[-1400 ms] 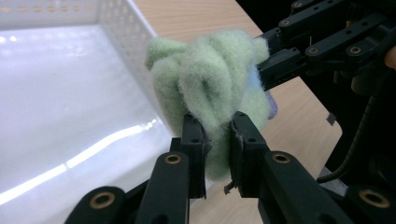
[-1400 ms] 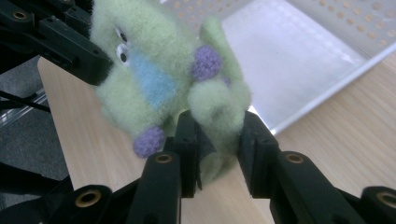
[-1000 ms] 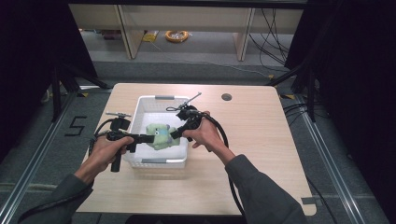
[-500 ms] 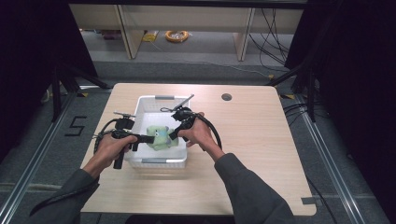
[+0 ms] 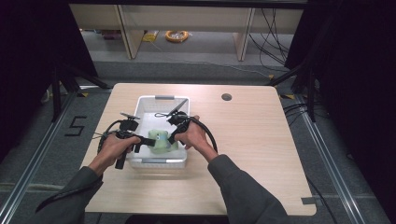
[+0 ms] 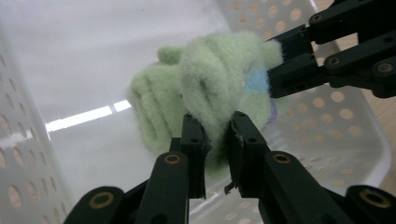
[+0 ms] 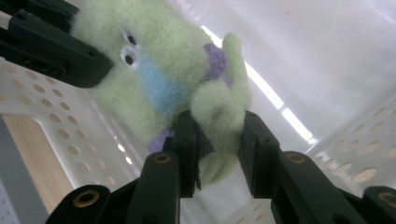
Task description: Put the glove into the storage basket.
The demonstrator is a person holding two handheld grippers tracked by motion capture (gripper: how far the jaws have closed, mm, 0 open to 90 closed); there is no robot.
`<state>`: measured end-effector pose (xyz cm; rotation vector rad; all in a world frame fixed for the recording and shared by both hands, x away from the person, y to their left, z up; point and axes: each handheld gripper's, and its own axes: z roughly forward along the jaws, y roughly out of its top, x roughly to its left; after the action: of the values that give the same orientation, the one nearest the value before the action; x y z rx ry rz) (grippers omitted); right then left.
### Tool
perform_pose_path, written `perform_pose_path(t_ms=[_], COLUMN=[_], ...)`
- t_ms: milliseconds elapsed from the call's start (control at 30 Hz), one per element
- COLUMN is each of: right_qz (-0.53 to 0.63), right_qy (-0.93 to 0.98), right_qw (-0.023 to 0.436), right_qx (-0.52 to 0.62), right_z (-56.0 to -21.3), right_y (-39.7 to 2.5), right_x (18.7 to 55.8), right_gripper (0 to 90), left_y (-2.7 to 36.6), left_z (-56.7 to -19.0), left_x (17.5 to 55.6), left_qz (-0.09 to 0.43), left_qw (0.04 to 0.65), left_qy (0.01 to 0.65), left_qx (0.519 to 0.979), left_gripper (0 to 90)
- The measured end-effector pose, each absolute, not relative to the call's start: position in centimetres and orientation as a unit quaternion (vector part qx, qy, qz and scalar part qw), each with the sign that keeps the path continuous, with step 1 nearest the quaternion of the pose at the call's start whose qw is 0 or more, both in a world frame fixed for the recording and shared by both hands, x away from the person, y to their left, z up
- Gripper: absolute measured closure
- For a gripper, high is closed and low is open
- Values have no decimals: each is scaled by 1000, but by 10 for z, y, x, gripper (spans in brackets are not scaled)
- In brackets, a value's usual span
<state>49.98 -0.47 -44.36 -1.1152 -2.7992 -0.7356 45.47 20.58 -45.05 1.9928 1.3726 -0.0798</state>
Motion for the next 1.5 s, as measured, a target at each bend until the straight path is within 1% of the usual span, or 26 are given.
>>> perform_pose_path(t_ms=[67,100,133,200,300,367,433,467,567,867,967,1133,1267,1333,1367,1500], right_qz=[-236,-233,-232,-232,-231,-229,-239,-242,-256,-275,-286,-299,-301,-305,-309,-322], right_qy=[-903,-905,-905,-904,-905,-904,-900,-897,-895,-887,-883,-881,-881,-880,-882,-880], right_qw=[19,17,16,14,8,5,-3,-1,-6,-7,-4,-11,-9,-11,-15,-20], right_qx=[-359,-356,-357,-359,-358,-362,-365,-368,-366,-371,-372,-366,-366,-363,-356,-347], right_z=[-444,-444,-444,-445,-445,-445,-443,-441,-435,-420,-414,-404,-401,-400,-399,-391], right_y=[-5,-5,-6,-5,-5,-6,-8,-8,-11,-17,-18,-22,-25,-26,-27,-30], right_x=[500,500,500,500,500,499,500,500,500,497,496,494,493,492,492,484], right_gripper=[705,702,701,688,640,584,534,524,524,515,515,511,502,489,472,405], left_y=[204,205,205,205,206,207,208,208,209,210,212,216,215,215,213,212], left_z=[-452,-451,-451,-449,-445,-442,-438,-436,-432,-422,-419,-413,-409,-407,-406,-401], left_x=[454,455,454,454,453,452,451,449,447,441,439,435,430,427,425,417], left_qz=[-32,-32,-31,-17,-2,7,16,22,17,35,35,36,41,42,43,55], left_qw=[355,348,348,343,345,357,366,369,377,391,398,409,415,424,431,447], left_qy=[538,532,534,538,543,547,544,544,539,536,533,530,525,522,524,510], left_qx=[764,771,770,770,766,757,755,753,753,747,746,742,742,739,733,733], left_gripper=[748,724,707,646,561,531,530,527,510,462,460,444,430,409,396,322])
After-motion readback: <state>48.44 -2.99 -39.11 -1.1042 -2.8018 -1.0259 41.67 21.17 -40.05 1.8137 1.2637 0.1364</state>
